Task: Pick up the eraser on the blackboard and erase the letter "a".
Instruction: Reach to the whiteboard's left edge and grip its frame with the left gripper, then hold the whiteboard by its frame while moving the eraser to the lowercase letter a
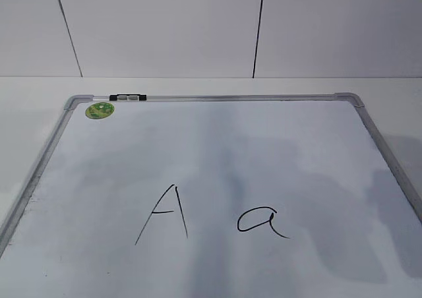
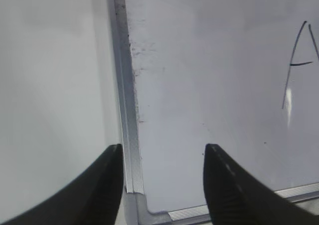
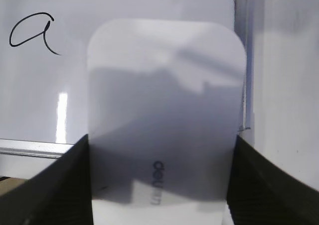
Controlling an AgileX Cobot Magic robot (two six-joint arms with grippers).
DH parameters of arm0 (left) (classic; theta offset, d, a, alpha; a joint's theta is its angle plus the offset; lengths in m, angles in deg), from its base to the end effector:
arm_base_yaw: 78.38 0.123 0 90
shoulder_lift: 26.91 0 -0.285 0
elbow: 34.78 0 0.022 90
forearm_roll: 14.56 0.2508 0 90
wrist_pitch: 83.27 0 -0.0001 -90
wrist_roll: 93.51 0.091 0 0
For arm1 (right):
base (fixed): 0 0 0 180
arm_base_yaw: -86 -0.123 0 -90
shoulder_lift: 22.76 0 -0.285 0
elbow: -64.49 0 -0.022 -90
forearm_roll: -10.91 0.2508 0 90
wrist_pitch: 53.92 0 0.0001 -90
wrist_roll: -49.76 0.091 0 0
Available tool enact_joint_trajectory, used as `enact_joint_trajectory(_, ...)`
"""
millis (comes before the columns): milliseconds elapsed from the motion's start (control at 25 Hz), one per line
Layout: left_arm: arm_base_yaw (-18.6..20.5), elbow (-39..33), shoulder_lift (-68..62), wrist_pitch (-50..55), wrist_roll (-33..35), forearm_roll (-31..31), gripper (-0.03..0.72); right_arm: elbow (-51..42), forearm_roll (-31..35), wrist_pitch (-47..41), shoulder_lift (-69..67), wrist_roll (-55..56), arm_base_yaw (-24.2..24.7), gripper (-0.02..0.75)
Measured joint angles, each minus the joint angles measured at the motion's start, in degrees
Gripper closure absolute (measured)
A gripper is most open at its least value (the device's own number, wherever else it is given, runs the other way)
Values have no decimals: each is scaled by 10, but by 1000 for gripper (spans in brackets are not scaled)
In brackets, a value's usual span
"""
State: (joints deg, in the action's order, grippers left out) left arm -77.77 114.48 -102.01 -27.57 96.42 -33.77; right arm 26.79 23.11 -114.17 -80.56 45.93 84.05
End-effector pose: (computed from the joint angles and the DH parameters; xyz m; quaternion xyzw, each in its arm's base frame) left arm 0.2041 -0.0226 0.2688 0.0086 0.9757 -0.1360 0.1714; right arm 0.1367 0.0214 0.2808 -0.0169 0.9725 0.0978 0.2105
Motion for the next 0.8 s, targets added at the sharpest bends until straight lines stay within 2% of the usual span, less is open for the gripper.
enact_joint_trajectory(400, 0, 67, -163, -32, 2, 25, 298, 0, 0, -4, 0, 0, 0, 174)
enact_joint_trajectory(600, 0, 100, -220, -33, 14, 26, 346, 0, 0, -4, 0, 0, 0, 174)
enact_joint_trajectory(800, 0, 125, -270, -34, 25, 25, 356, 0, 0, -4, 0, 0, 0, 174)
